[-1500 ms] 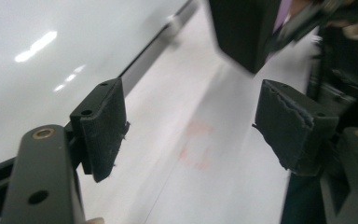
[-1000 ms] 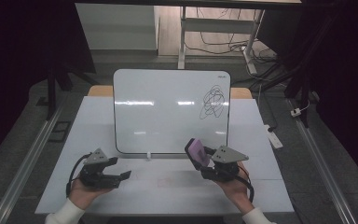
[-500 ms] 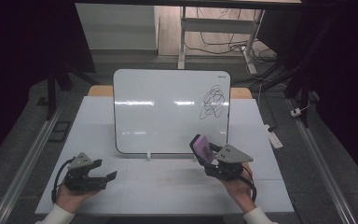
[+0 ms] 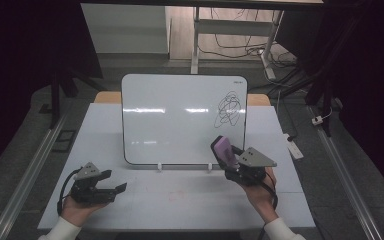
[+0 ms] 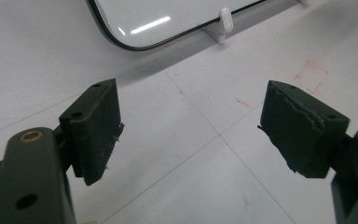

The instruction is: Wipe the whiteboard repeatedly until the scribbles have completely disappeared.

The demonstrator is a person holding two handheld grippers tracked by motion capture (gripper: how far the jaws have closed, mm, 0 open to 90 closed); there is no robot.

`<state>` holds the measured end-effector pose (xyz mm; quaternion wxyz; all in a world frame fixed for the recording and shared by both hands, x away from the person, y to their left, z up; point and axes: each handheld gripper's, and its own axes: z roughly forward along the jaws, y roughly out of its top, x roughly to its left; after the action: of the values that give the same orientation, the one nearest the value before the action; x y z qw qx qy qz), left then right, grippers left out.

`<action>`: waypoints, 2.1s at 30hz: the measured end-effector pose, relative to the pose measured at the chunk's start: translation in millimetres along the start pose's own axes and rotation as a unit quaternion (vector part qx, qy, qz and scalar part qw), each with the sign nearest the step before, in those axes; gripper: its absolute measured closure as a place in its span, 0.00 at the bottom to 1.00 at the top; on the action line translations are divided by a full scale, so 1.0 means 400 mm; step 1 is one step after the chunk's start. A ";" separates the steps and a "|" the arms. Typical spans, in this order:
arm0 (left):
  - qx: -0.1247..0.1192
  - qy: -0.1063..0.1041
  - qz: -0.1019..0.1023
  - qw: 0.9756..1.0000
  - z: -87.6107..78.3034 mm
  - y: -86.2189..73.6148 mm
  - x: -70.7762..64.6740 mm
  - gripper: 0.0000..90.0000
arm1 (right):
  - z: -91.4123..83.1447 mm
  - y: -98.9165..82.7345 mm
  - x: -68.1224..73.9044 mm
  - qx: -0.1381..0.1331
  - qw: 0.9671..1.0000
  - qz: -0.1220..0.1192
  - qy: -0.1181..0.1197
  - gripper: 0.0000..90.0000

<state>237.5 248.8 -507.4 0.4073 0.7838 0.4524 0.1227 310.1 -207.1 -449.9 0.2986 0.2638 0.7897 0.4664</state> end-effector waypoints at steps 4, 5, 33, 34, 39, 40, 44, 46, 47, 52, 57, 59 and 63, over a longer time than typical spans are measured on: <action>0.000 0.000 -0.003 1.000 0.000 -0.002 0.003 0.23 | 0.017 0.037 -0.047 0.000 0.999 0.004 -0.047 0.44; 0.000 -0.001 -0.002 1.000 -0.001 -0.002 0.004 0.23 | 0.017 0.037 -0.047 0.000 0.999 0.004 -0.047 0.44; 0.004 -0.003 -0.004 1.000 0.002 -0.005 0.014 0.23 | 0.204 0.182 -0.097 0.064 0.990 -0.041 -0.120 0.45; 0.005 -0.002 -0.005 1.000 0.002 -0.006 0.013 0.23 | 0.204 0.179 -0.093 0.065 0.989 -0.049 -0.119 0.45; 0.006 -0.004 -0.003 1.000 0.003 -0.005 0.013 0.23 | 0.192 0.206 -0.157 0.058 0.988 -0.021 -0.142 0.45; 0.006 -0.003 -0.005 1.000 0.003 -0.005 0.013 0.23 | 0.191 0.215 -0.172 0.055 0.987 -0.017 -0.151 0.45; 0.007 -0.003 -0.007 1.000 0.004 -0.007 0.017 0.23 | 0.188 0.240 -0.217 0.050 0.984 -0.002 -0.171 0.45; 0.007 -0.002 -0.006 1.000 0.003 -0.007 0.017 0.23 | 0.192 0.255 -0.234 0.045 0.984 0.004 -0.172 0.45; 0.006 -0.003 -0.005 1.000 0.003 -0.007 0.017 0.23 | 0.192 0.255 -0.234 0.045 0.984 0.004 -0.172 0.45; 0.007 -0.003 -0.008 1.000 0.003 -0.007 0.019 0.23 | 0.205 0.230 -0.172 0.049 0.987 -0.028 -0.149 0.45; 0.006 -0.003 -0.004 1.000 0.003 -0.006 0.016 0.23 | 0.215 0.178 -0.079 0.060 0.990 -0.063 -0.110 0.45; 0.006 -0.003 -0.006 1.000 0.003 -0.006 0.015 0.23 | 0.216 0.157 -0.050 0.064 0.989 -0.084 -0.099 0.45; 0.006 -0.004 -0.005 1.000 0.003 -0.006 0.015 0.23 | 0.212 0.158 -0.060 0.061 0.991 -0.073 -0.092 0.45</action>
<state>240.1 253.8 -510.9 0.4049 0.7845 0.4553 0.1153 396.0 -147.9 -420.8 0.3865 0.2650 0.8031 0.3680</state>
